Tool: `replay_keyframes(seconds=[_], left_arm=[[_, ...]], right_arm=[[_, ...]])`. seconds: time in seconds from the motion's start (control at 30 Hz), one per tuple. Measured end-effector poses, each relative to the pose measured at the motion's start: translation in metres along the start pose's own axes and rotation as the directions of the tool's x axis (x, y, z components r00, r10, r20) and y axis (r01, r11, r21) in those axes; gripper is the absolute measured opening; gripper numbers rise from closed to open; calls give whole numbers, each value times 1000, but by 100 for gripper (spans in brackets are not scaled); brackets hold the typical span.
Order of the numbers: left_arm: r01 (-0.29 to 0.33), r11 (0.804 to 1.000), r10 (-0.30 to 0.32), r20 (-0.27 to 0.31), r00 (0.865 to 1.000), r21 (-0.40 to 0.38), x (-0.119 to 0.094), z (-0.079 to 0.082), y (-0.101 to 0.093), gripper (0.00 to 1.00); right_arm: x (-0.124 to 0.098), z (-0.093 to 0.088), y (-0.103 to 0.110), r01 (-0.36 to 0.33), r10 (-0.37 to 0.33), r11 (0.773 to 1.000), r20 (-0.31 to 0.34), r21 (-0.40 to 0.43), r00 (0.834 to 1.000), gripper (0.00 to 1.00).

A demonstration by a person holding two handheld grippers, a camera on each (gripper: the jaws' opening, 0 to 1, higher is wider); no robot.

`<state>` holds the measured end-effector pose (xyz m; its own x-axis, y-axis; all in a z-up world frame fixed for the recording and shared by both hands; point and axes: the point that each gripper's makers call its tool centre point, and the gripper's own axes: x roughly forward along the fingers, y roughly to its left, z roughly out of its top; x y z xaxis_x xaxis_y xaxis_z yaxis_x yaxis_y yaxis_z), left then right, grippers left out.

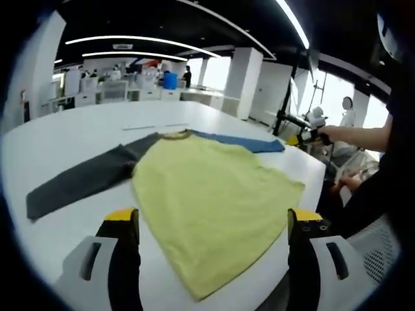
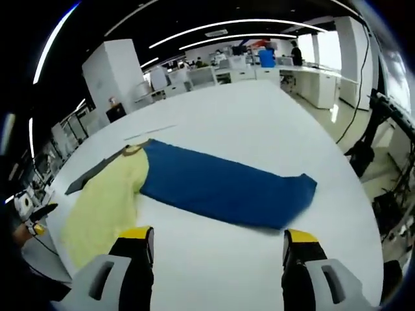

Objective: Fold the garment on the visible template until the final outline fits inside the template.

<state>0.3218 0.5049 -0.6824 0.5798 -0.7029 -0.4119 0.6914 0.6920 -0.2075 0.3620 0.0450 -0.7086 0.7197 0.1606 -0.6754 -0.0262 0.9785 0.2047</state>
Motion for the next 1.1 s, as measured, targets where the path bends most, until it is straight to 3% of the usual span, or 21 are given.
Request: replay_keyframes(seconds=[0.17,0.67,0.87,1.0,1.1], left_arm=[[-22,1000,22,2,1000,21,3,3,3,99],[-23,1000,23,-11,1000,14,7,3,0,98],[-19,1000,20,-33,999,23,7,0,-1,95],[-29,999,30,-38,999,17,6,-1,1,93],[-31,999,32,-34,999,22,5,0,0,91]], right_arm=[[12,2,-22,47,-47,999,-20,-5,999,77],[35,11,-77,168,-165,985,-52,49,985,57],[38,9,-86,205,-204,979,-79,16,976,44],[37,8,-91,224,-223,975,-81,-1,971,24],[36,8,-94,246,-244,969,-87,15,966,15]])
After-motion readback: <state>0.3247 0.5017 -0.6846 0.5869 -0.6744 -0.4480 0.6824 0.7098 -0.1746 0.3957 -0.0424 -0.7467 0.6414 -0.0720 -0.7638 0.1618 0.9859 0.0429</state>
